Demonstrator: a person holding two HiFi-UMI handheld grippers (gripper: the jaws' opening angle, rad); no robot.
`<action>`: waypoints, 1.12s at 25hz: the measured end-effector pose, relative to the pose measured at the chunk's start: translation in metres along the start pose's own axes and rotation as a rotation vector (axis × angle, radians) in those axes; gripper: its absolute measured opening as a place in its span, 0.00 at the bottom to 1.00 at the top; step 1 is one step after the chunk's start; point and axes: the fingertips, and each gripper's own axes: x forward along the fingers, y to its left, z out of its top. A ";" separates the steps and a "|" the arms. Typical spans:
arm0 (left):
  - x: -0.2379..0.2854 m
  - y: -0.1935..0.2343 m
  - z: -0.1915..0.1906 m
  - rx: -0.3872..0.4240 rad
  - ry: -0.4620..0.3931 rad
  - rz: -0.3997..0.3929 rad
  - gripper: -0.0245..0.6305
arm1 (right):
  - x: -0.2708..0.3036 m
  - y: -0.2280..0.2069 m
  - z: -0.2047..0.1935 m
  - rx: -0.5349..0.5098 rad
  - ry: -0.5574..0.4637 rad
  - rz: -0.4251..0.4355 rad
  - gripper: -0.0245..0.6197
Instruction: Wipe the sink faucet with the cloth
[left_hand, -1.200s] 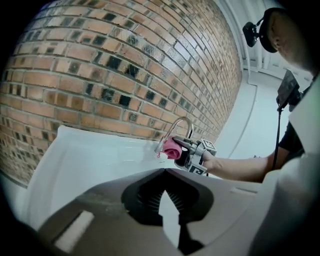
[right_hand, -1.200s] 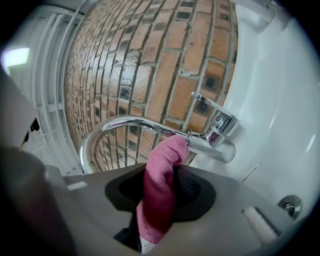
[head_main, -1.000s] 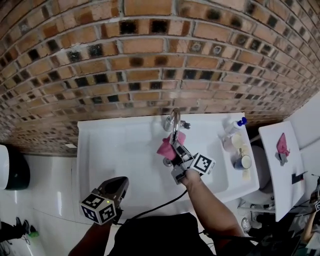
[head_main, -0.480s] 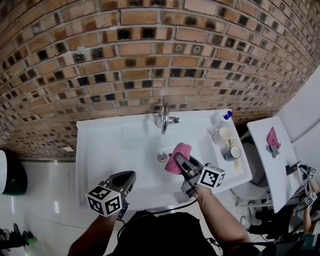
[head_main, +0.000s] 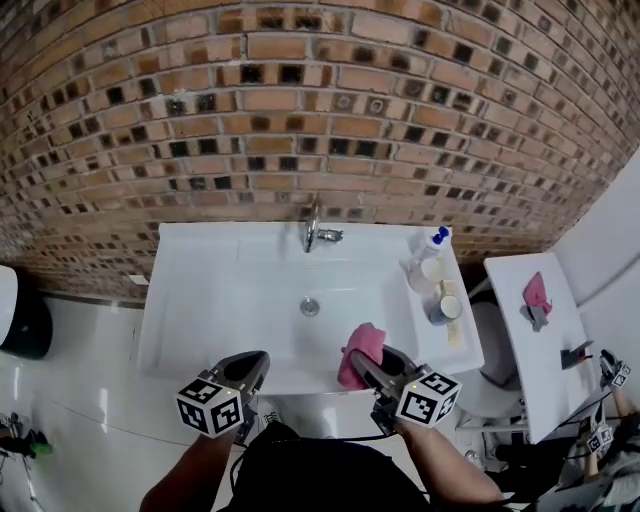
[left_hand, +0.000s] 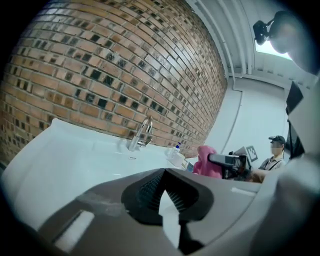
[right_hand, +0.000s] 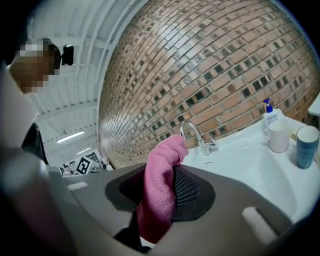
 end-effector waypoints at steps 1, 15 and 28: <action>-0.003 -0.006 -0.004 -0.005 -0.003 0.008 0.05 | -0.009 0.006 -0.005 -0.021 0.012 0.008 0.24; -0.020 -0.057 -0.038 0.027 0.002 0.039 0.05 | -0.074 0.031 -0.047 -0.129 0.063 0.010 0.23; -0.024 -0.067 -0.037 0.036 -0.007 0.054 0.05 | -0.088 0.049 -0.043 -0.185 0.042 0.032 0.23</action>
